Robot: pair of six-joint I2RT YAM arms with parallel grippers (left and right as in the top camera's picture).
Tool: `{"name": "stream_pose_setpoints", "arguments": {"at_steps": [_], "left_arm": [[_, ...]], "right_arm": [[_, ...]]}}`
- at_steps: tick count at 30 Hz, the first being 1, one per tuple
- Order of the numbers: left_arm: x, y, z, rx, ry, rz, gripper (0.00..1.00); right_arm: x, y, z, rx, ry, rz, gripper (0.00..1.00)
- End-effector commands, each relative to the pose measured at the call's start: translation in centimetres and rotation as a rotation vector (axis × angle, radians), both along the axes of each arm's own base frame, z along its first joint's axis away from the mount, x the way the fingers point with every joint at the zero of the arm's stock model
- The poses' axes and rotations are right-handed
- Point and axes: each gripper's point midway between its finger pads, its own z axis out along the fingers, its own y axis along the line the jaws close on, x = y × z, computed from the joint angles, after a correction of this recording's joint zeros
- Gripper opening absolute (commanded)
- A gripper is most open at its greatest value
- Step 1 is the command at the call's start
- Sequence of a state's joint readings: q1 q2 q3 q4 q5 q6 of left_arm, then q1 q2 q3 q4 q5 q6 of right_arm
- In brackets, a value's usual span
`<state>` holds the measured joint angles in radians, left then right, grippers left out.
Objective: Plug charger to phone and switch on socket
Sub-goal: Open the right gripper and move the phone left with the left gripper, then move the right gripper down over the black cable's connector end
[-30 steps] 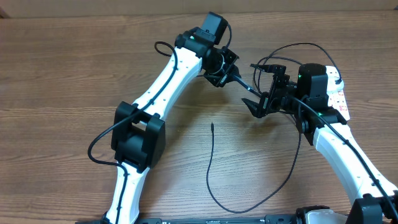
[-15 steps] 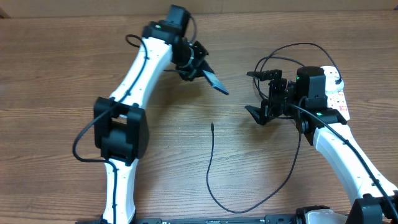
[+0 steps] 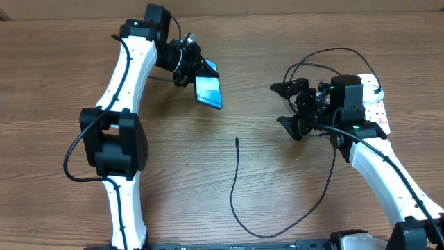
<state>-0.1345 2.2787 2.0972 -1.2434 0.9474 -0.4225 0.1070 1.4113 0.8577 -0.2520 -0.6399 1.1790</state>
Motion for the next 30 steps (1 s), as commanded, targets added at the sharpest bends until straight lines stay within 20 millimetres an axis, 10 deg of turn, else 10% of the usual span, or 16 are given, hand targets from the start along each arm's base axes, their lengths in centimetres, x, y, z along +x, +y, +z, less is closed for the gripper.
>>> {"name": "stream_pose_setpoints", "arguments": {"at_steps": [1,16,30], "left_arm": [[-0.2,-0.3,3.0,-0.179,-0.158,-0.109,0.05],[1.8,5.0,5.3,-0.313,-0.227,-0.011,0.04],[2.4,7.8,5.5,-0.321,-0.19,0.065,0.04]], "right_arm": [[0.1,0.8,1.7,-0.062,-0.173,0.141,1.0],[-0.2,5.6,7.1,-0.075,-0.486,0.387,0.99],[-0.5,5.1,6.2,-0.535,-0.368,0.334,0.99]]}}
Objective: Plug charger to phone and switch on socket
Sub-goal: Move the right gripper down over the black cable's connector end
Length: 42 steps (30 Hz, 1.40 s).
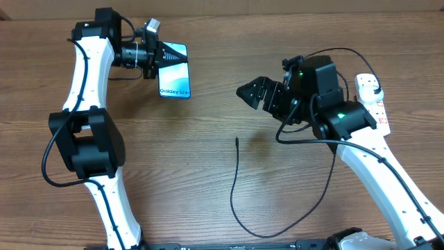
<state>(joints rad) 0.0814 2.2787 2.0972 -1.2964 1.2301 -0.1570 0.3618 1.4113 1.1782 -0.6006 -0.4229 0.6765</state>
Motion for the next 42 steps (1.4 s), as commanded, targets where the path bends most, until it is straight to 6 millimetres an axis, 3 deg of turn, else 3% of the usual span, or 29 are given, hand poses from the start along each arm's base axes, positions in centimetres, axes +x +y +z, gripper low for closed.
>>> {"name": "stream_pose_setpoints", "arguments": {"at_steps": [1,23,26,33,42], "left_arm": [[0.2,0.2,1.3,-0.053,-0.013,0.005,0.04],[0.4,0.2,1.3,-0.051,-0.025,0.005,0.04],[0.4,0.2,1.3,-0.051,-0.026,0.005,0.04],[0.5,0.3,1.3,-0.05,-0.037,0.005,0.04],[0.5,0.2,1.3,-0.05,-0.036,0.005,0.04]], "right_arm": [[1.0,-1.4,-0.5,-0.156,-0.065,-0.073,0.99],[-2.2,2.0,-15.3,-0.623,0.165,0.052,0.99],[-2.5,2.7,-16.1,-0.657,0.162,0.071,0.99],[-2.7,3.5,-15.4,-0.695,0.128,0.069,0.99],[-3.1,2.8,-17.2,-0.755,0.177,0.037,0.99]]}}
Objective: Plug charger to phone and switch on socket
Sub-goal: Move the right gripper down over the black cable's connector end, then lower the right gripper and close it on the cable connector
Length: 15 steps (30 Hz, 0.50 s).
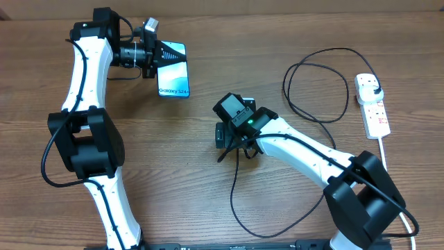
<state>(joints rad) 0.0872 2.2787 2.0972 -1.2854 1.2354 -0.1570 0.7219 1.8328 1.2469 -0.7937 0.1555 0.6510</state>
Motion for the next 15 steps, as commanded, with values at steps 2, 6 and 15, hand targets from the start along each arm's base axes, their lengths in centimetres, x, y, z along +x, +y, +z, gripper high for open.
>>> {"name": "stream_pose_setpoints", "arguments": {"at_steps": [2,6,15], "left_arm": [[0.3,0.0,1.2,-0.046,-0.024,0.0,0.04],[0.3,0.0,1.2,-0.045,-0.024,0.0,0.05],[0.3,0.0,1.2,-0.045,-0.024,0.0,0.04]], "right_arm": [[0.6,-0.2,-0.5,-0.067,-0.01,-0.029,0.99],[0.7,0.9,-0.4,-0.081,-0.007,-0.01,0.99],[0.6,1.1,-1.3,-0.131,0.003,-0.018,1.0]]}}
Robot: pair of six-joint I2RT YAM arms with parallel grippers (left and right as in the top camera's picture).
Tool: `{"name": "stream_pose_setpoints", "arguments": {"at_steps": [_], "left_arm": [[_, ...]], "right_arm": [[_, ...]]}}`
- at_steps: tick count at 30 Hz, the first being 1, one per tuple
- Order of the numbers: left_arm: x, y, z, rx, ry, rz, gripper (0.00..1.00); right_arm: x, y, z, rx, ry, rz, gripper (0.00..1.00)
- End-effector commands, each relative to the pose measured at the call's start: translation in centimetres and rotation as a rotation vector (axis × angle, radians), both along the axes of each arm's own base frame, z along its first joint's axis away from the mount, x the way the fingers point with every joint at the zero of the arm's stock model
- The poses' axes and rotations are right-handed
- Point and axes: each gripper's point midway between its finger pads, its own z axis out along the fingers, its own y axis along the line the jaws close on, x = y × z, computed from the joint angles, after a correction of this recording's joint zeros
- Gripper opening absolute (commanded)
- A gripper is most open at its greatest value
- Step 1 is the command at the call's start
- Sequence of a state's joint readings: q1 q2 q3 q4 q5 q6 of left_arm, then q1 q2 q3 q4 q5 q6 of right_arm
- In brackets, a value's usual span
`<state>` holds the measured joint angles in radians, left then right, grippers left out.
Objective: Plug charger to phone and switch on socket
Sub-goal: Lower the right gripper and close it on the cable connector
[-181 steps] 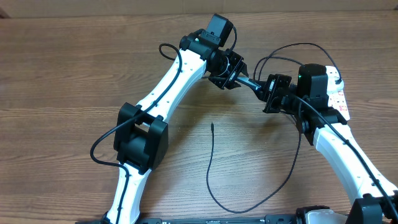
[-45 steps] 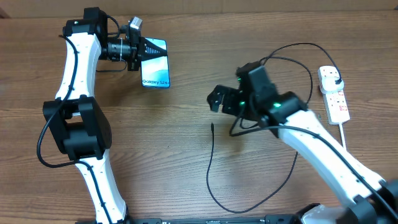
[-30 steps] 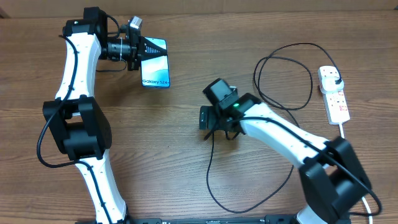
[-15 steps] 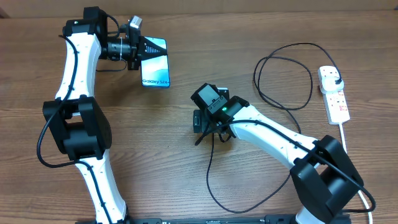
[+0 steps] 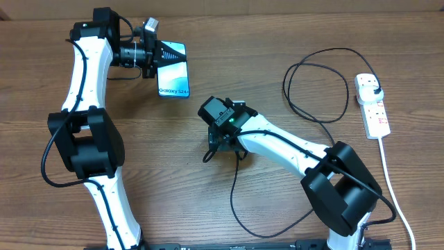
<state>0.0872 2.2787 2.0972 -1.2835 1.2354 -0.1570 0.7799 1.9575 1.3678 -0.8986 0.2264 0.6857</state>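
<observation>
My left gripper (image 5: 158,55) is shut on the top edge of a phone (image 5: 173,72), holding it up at the back left with its lit screen facing the camera. The black charger cable (image 5: 233,187) runs from the white socket strip (image 5: 372,114) at the right edge, around a loop, to mid-table. My right gripper (image 5: 215,147) sits low over the cable's free end. A thin dark tip (image 5: 207,157) sticks out at its lower left, so it looks shut on the cable. The fingers themselves are hidden under the wrist.
The cable's loop (image 5: 318,83) lies on the wooden table (image 5: 69,208) between the right arm and the socket strip. A white lead (image 5: 390,187) runs from the strip toward the front right edge. Both arm bases stand at the front.
My right gripper has shifted a little to the left, toward the phone, and the thin dark tip moved with it. The left gripper and phone have not moved.
The left gripper held the phone near the back middle while the right gripper was open near the socket strip. Then the phone was at the back left and the right gripper was reaching left. Later it was down on the cable's free end, and now slightly farther left.
</observation>
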Motion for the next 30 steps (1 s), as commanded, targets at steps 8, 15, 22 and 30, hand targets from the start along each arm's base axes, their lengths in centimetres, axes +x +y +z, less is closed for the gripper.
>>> {"name": "stream_pose_setpoints", "arguments": {"at_steps": [8,15,22,30], "left_arm": [[0.3,0.0,1.2,-0.046,-0.022,0.0,0.04],[0.3,0.0,1.2,-0.046,-0.022,0.0,0.04],[0.2,0.0,1.2,-0.046,-0.022,0.0,0.04],[0.3,0.0,1.2,-0.045,-0.022,0.0,0.04]], "right_arm": [[0.4,-0.5,-1.5,-0.049,0.005,-0.029,0.99],[0.0,-0.2,-1.8,-0.036,0.03,-0.026,0.99],[-0.4,-0.3,-3.0,-0.051,0.061,-0.024,0.91],[-0.8,-0.5,-4.0,-0.065,0.09,-0.02,0.78]]}}
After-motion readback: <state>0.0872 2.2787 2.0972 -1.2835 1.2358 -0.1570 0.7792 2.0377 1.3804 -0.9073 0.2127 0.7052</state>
